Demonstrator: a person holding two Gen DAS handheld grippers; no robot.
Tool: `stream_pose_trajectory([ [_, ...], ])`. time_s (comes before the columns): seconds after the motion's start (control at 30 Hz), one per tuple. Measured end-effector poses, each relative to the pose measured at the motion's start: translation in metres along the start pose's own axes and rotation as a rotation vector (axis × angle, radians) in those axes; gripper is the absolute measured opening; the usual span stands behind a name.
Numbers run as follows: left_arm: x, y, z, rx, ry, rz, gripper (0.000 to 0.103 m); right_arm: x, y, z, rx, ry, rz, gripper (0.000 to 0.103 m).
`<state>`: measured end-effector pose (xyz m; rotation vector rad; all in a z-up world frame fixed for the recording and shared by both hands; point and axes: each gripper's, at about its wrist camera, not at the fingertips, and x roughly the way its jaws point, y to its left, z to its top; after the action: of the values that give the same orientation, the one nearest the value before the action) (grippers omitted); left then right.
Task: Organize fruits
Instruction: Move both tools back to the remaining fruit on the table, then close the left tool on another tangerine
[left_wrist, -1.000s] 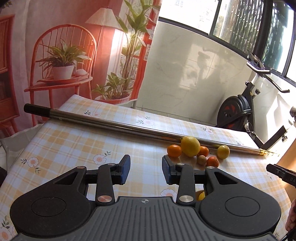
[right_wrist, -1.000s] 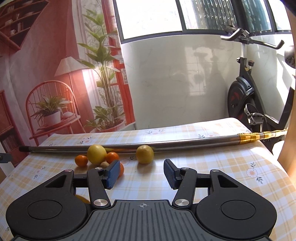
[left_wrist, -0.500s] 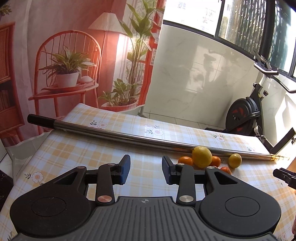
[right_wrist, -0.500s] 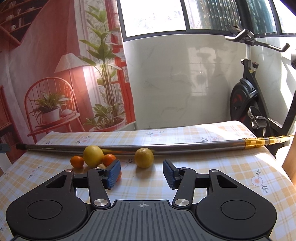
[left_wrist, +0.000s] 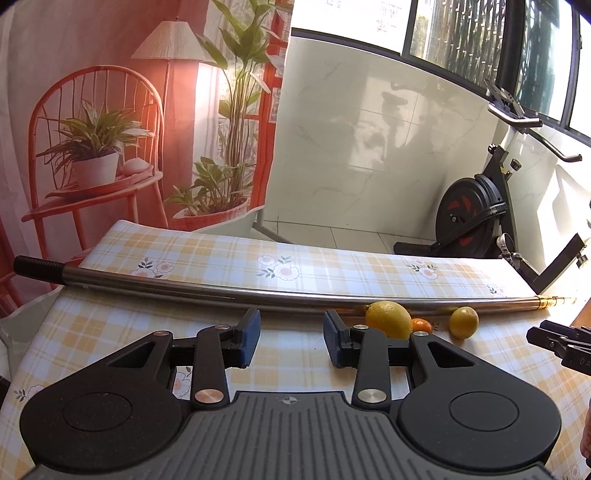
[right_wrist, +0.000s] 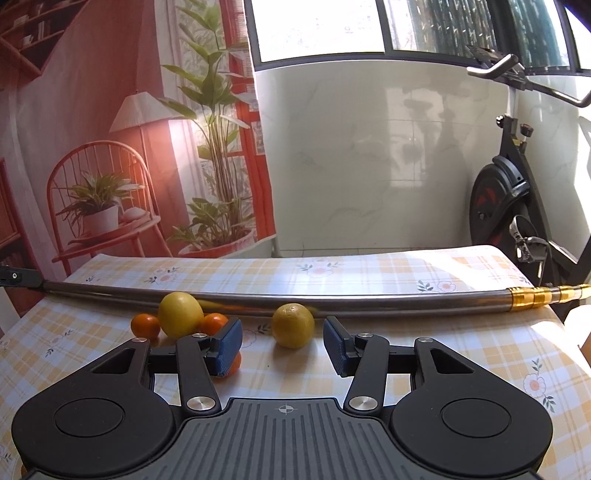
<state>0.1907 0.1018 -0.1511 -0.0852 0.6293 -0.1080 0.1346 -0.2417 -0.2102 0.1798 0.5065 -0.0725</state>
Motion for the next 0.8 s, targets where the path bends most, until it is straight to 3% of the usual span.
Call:
stream_pose_trajectory([
  [0.3, 0.048, -0.02, 0.003, 0.017, 0.067, -0.112, 0.04, 0.028, -0.006, 0.004, 0.006, 0.016, 0.014, 0.045],
  [0.47, 0.081, -0.042, -0.009, 0.142, 0.143, -0.161, 0.04, 0.038, -0.012, 0.002, 0.022, 0.031, 0.018, 0.045],
  [0.57, 0.095, -0.049, -0.015, 0.186, 0.175, -0.16, 0.04, 0.043, -0.015, 0.001, 0.029, 0.04, 0.018, 0.045],
  [0.8, 0.117, -0.042, -0.016, 0.155, 0.218, -0.139, 0.04, 0.053, -0.02, 0.001, 0.032, 0.053, 0.023, 0.045],
])
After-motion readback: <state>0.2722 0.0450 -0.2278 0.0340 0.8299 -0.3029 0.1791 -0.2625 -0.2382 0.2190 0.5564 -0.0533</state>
